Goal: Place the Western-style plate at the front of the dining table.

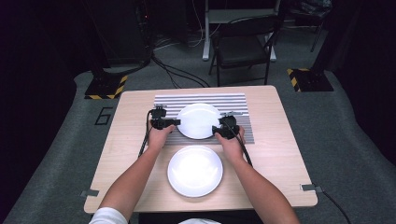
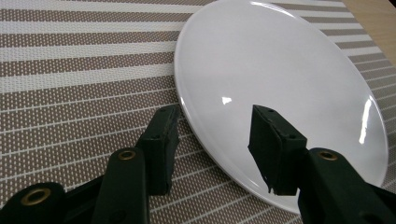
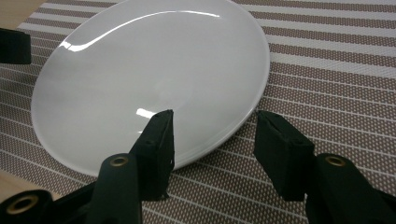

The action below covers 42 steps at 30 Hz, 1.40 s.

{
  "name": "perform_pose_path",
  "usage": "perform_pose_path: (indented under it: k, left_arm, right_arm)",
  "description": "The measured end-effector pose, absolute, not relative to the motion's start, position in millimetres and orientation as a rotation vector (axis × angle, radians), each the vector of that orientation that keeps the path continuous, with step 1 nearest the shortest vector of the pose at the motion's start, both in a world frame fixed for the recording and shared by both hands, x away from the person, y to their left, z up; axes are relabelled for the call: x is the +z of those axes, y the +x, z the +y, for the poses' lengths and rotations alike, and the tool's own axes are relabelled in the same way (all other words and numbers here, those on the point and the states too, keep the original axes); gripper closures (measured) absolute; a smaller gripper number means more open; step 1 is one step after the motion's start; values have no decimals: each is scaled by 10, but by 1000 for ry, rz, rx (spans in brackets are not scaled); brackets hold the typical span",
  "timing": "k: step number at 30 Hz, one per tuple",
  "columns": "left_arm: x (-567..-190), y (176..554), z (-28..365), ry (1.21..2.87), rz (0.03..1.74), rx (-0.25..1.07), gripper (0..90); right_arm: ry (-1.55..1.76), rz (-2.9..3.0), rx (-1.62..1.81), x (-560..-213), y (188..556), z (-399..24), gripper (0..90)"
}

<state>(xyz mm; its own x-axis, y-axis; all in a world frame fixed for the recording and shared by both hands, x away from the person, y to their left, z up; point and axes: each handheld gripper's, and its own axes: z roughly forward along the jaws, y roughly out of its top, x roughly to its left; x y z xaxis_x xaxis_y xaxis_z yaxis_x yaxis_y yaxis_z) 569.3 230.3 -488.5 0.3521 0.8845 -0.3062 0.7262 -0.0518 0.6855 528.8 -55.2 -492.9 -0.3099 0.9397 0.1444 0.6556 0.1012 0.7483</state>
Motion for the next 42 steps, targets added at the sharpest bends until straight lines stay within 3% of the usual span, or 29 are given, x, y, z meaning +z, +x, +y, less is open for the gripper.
perform_pose_path:
  k: [18, 42]
  left_arm:
    - [-4707, 5454, 2271, 1888, 1286, 287, 503]
    - [-4747, 4972, 2568, 1832, 1289, 290, 487]
  right_arm:
    - [1539, 2045, 1104, -4784, 5010, -746, 441]
    - [1426, 2100, 1107, -4748, 4555, -840, 423]
